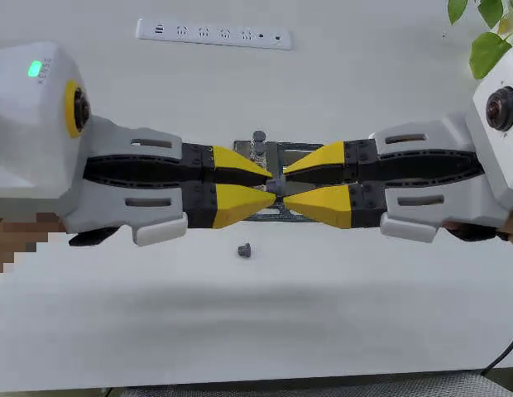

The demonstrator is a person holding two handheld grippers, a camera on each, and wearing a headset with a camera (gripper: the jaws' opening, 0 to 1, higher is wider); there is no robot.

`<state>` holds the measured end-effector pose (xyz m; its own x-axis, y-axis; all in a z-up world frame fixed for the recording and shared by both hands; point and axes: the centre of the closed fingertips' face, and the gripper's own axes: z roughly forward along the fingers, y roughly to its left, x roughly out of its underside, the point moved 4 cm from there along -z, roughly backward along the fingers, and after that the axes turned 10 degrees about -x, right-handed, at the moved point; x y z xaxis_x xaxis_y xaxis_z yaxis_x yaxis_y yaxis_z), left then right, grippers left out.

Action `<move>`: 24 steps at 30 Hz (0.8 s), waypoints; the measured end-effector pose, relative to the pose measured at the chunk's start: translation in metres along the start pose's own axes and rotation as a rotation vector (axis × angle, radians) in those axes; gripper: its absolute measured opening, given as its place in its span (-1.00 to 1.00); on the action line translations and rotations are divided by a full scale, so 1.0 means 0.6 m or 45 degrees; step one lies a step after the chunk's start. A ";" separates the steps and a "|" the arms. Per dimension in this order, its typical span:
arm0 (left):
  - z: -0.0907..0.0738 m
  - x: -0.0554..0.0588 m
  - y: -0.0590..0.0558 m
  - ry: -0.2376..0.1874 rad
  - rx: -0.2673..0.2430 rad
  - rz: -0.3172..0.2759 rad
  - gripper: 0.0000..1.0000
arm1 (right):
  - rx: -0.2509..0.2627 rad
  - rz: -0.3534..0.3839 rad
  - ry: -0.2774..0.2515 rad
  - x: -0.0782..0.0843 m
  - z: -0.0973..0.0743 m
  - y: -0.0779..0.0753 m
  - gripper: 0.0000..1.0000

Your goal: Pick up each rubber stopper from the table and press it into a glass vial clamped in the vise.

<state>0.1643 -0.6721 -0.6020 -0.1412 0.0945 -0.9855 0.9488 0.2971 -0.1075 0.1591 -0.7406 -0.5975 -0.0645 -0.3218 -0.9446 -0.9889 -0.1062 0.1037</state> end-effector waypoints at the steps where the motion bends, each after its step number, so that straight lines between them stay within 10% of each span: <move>1: 0.000 0.000 0.000 -0.001 0.000 0.000 -0.91 | 0.000 0.004 -0.001 0.001 -0.002 -0.001 -0.87; 24: -0.020 0.012 0.012 -0.020 -0.088 0.024 -0.72 | 0.023 0.041 0.069 -0.007 0.006 -0.022 -0.89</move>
<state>0.1670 -0.6580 -0.6083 -0.1190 0.0860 -0.9892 0.9292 0.3608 -0.0804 0.1717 -0.7343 -0.5963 -0.0897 -0.3750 -0.9227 -0.9887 -0.0783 0.1280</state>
